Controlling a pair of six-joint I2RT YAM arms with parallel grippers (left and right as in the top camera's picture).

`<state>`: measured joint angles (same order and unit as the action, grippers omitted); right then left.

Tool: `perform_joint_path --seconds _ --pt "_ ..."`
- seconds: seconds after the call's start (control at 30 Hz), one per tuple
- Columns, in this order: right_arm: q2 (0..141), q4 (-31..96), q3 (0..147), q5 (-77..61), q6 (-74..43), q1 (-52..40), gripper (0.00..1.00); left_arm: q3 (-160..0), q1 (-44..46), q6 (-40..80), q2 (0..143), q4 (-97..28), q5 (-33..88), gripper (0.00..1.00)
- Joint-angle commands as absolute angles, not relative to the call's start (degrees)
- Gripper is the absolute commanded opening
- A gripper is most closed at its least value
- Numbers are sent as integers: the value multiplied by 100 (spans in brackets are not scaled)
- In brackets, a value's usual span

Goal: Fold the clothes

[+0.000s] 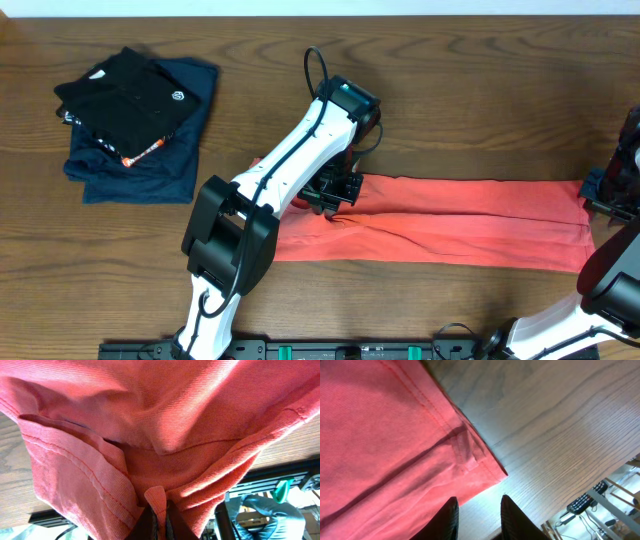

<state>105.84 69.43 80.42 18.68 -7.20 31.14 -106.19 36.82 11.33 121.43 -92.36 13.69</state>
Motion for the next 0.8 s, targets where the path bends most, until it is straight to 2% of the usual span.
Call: perform_joint_path --seconds 0.0,0.23,0.77 --pt "10479 6917 8007 1820 -810 3242 26 -10595 3669 1096 12110 -9684 1234 6" --pt "10492 6836 7966 427 -607 3260 11 -10595 3669 1096 12110 -9679 1234 6" --pt "10492 5402 6337 217 -788 3218 12 -10595 3669 1050 12110 -8576 1234 7"
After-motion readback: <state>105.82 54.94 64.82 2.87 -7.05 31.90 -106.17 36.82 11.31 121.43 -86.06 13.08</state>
